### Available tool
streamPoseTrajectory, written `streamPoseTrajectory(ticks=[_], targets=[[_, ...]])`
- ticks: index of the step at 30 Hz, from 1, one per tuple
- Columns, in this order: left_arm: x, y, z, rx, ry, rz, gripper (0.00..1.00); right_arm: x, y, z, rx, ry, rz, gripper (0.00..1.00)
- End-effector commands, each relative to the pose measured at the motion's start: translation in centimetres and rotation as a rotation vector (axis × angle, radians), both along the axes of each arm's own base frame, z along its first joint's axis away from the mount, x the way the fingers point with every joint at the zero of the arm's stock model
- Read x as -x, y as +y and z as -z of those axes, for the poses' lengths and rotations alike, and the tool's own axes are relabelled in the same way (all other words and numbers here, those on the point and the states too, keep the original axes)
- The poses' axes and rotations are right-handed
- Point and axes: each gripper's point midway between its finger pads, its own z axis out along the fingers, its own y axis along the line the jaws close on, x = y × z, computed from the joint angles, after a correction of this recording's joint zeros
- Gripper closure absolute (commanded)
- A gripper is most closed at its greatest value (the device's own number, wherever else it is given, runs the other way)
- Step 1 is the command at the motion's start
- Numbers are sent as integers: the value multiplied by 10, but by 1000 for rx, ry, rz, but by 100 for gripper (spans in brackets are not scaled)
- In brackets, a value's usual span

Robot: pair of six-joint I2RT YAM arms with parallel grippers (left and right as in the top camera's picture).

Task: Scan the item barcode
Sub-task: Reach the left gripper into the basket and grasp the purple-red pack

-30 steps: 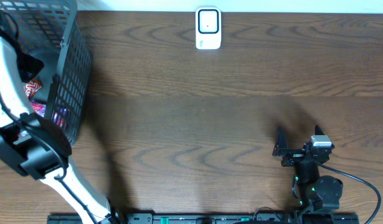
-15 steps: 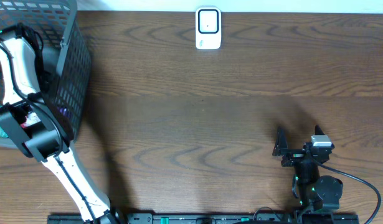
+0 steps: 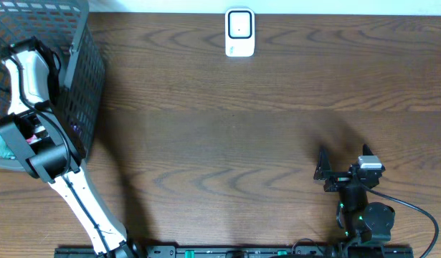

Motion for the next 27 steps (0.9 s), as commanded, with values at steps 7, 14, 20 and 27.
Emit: streamPoseTrajectory(ticks=[7,14,20,27], targets=[[22,-9,4,41,114,0,93,0,2,0,12,-1,-9,1],[9,-3,-45,23,43,40,93,0,2,0,11,-1,-9,1],[-17,9,-150,-142,-293,40,93,0,2,0,11,-1,-10,1],[-37,-8,-297,-266,-888,64,93,0,2,0,11,-1,-9,1]])
